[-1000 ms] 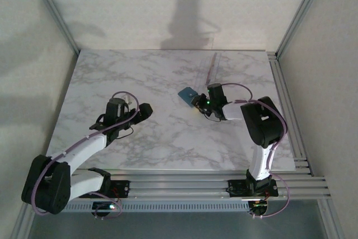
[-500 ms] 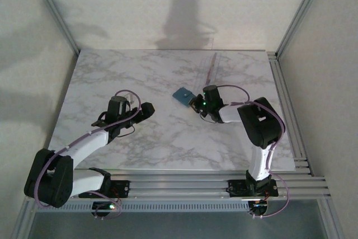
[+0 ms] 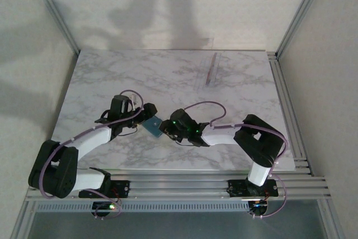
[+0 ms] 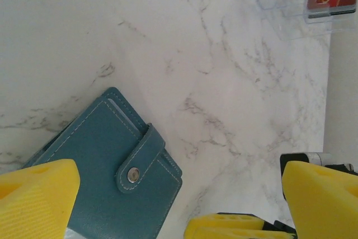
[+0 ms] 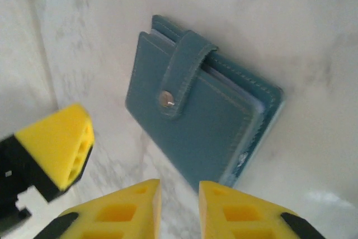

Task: Put the credit cards into the card holder

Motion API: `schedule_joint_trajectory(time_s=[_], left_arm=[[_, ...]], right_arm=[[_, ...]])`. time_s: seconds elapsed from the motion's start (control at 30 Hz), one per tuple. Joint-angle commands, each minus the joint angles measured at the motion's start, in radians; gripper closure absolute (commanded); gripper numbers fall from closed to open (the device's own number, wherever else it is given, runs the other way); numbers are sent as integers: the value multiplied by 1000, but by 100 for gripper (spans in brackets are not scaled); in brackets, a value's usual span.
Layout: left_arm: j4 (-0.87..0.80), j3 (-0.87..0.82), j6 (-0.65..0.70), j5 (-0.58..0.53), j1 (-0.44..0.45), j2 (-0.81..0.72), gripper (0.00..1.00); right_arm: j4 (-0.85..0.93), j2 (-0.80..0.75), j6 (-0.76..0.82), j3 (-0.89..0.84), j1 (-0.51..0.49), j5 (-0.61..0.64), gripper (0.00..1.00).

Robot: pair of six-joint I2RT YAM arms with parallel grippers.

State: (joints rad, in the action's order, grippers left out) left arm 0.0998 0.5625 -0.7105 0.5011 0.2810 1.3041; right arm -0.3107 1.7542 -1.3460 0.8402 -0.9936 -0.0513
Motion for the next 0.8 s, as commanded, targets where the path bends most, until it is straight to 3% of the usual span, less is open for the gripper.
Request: schedule_joint_trajectory(time_s=[0.0,0.07,0.13,0.27,0.33,0.5,0.77], left_arm=[[-104,27,22,-84,-5,-25,7],[-164,37,43,-120,-25,-40,7],[-219,39,54,-122,-37,-69,7],[-268,4,40,-119,-38,-142,10],[-287,-22,46,-105,-38,-153,22],[-194,-99,12,-14,-39,-108,49],[-141,-106,12,-50,-38,-63,59]], right_arm=[[183,-58,165,70,29,0,53],[428,-41,358,200,71,-53,53],[564,-27,538,280,83,-27,53],[575,15,697,325,131,-135,53],[583,56,759,362,147,-191,55],[612,171,820,463,158,-253,63],[573,258,788,484,159,-319,68]])
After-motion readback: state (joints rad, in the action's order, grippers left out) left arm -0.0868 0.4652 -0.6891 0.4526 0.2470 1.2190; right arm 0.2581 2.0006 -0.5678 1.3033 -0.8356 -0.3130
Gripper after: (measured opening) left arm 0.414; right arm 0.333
